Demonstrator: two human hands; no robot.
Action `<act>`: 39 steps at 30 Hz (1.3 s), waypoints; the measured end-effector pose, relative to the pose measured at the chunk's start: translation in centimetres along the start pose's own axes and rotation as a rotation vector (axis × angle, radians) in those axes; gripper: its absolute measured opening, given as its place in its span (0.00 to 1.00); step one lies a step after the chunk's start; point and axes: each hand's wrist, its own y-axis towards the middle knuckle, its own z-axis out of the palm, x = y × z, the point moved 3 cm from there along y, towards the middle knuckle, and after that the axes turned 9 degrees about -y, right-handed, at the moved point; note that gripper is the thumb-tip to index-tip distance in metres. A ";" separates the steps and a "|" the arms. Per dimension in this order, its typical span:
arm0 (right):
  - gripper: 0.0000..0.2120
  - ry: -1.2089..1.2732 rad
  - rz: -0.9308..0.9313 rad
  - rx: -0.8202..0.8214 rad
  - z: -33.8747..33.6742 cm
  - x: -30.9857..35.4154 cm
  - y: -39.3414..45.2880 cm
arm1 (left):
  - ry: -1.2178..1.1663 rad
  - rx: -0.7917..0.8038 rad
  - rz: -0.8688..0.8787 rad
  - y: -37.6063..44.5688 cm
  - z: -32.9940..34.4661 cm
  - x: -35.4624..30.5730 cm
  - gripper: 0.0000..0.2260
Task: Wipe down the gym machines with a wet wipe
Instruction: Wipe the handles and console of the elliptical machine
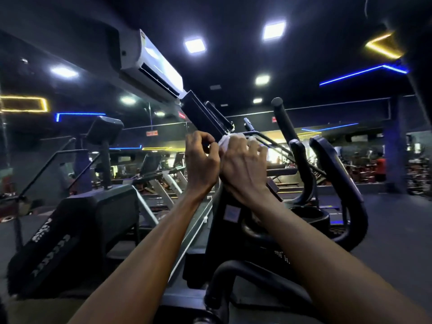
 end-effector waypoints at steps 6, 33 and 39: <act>0.25 0.080 0.045 0.076 -0.1 -1.4 -2.7 | -0.060 0.020 0.021 0.5 -2.8 0.0 0.06; 0.18 0.700 -0.078 0.229 -2.4 1.1 8.8 | 0.385 -0.005 0.593 6.8 -3.0 -0.6 0.06; 0.09 1.131 -0.011 0.261 -3.0 0.9 11.1 | 0.349 0.222 0.631 6.3 -0.2 -1.1 0.15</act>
